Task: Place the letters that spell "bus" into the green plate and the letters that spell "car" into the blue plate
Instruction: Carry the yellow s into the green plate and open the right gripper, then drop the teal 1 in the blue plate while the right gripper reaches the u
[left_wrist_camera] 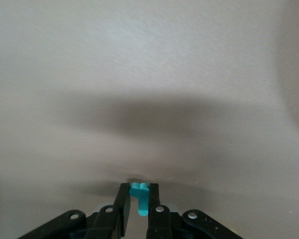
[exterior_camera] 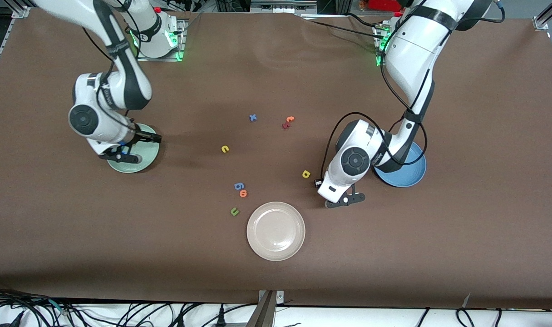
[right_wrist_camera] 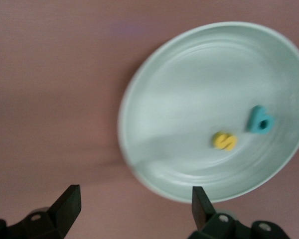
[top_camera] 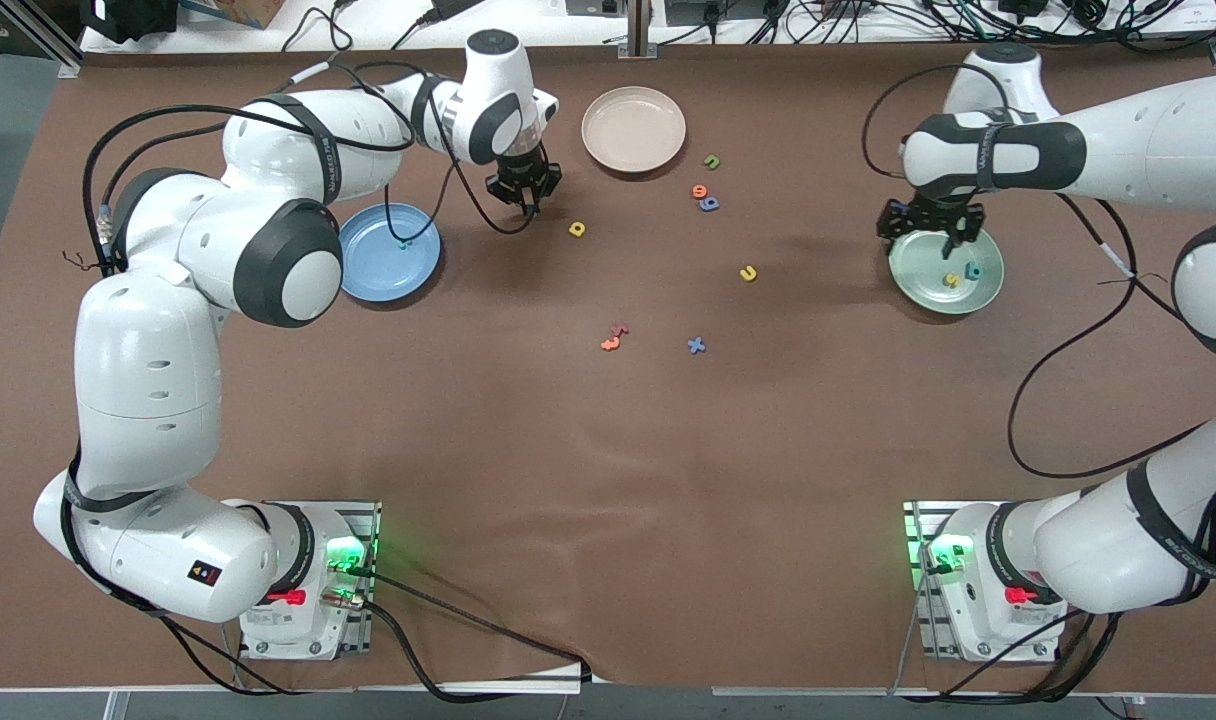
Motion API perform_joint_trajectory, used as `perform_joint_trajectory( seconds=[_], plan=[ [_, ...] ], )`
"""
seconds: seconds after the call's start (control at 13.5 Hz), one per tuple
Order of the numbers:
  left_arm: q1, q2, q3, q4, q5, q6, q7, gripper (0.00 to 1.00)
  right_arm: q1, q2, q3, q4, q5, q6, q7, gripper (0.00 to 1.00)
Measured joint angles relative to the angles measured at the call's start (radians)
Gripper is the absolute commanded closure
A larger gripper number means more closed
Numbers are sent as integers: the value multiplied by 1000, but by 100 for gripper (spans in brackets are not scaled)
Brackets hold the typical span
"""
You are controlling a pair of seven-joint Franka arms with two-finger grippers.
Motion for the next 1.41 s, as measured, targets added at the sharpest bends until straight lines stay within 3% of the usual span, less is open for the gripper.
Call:
perform_joint_trajectory(
  seconds=[0.22, 0.37, 0.81, 1.11, 1.41],
  plan=[
    [28, -12, 6, 63, 2, -191, 114, 94, 11, -13, 138, 37, 0, -6, 283, 1],
    [52, -24, 8, 67, 2, -295, 215, 94, 43, -5, 174, 68, 0, -6, 461, 1],
    [114, -29, 10, 68, 78, -572, 494, 94, 147, 133, 178, 190, 1, 49, 892, 2],
    [143, -32, 11, 68, 168, -690, 623, 92, 181, 230, 178, 200, 1, 191, 986, 2],
    [160, -31, 11, 67, 209, -712, 642, 88, 184, 265, 181, 195, 12, 258, 1003, 5]
  ],
)
